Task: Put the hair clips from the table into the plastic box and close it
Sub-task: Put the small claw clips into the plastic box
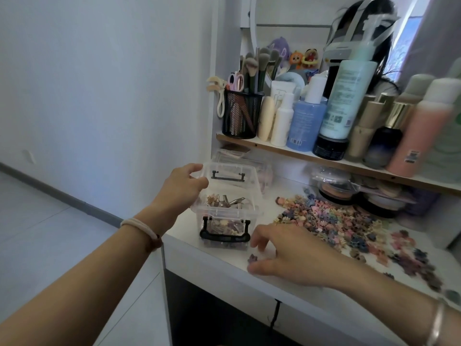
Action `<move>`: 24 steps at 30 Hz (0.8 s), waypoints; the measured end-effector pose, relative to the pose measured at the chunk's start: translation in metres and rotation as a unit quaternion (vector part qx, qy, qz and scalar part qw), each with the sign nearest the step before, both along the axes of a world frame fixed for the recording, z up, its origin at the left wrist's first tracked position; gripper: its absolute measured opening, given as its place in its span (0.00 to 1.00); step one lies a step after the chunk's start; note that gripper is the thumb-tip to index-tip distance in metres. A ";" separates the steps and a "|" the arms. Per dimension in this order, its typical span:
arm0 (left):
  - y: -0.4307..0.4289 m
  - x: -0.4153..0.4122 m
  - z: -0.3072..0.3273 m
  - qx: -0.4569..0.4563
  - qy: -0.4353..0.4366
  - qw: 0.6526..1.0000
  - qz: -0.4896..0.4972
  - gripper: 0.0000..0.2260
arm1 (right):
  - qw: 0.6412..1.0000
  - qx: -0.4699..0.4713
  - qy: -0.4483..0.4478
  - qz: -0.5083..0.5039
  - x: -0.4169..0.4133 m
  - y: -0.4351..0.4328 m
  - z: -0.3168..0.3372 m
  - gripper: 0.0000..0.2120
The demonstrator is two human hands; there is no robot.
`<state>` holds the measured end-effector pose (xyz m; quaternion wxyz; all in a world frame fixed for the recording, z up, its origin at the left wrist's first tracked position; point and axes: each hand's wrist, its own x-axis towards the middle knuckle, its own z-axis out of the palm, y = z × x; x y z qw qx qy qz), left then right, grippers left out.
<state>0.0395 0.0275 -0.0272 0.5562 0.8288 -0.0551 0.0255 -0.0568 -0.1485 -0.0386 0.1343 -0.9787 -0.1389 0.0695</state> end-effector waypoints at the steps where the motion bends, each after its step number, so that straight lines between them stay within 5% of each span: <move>1: 0.000 0.000 0.000 -0.001 0.000 1.000 0.001 0.20 | 1.000 0.008 -0.013 0.000 0.001 0.001 -0.001 0.14; 8: 0.000 0.000 0.000 -0.003 0.004 1.000 0.000 0.20 | 0.998 0.024 -0.049 -0.023 0.015 -0.014 0.005 0.05; 11: -0.004 0.000 -0.001 -0.007 0.001 1.000 -0.004 0.20 | 0.972 0.165 -0.133 -0.099 0.027 -0.021 0.033 0.05; 14: -0.012 0.001 -0.002 -0.012 -0.004 1.000 -0.005 0.20 | 0.951 0.271 -0.121 -0.081 0.036 -0.015 0.061 0.03; 19: -0.016 0.003 -0.002 -0.013 -0.004 1.000 -0.010 0.19 | 0.958 0.243 -0.106 -0.107 0.053 -0.025 0.057 0.07; 24: -0.019 0.007 -0.004 -0.018 -0.004 1.000 -0.007 0.20 | 0.997 0.004 -0.014 -0.074 0.058 -0.030 0.013 0.14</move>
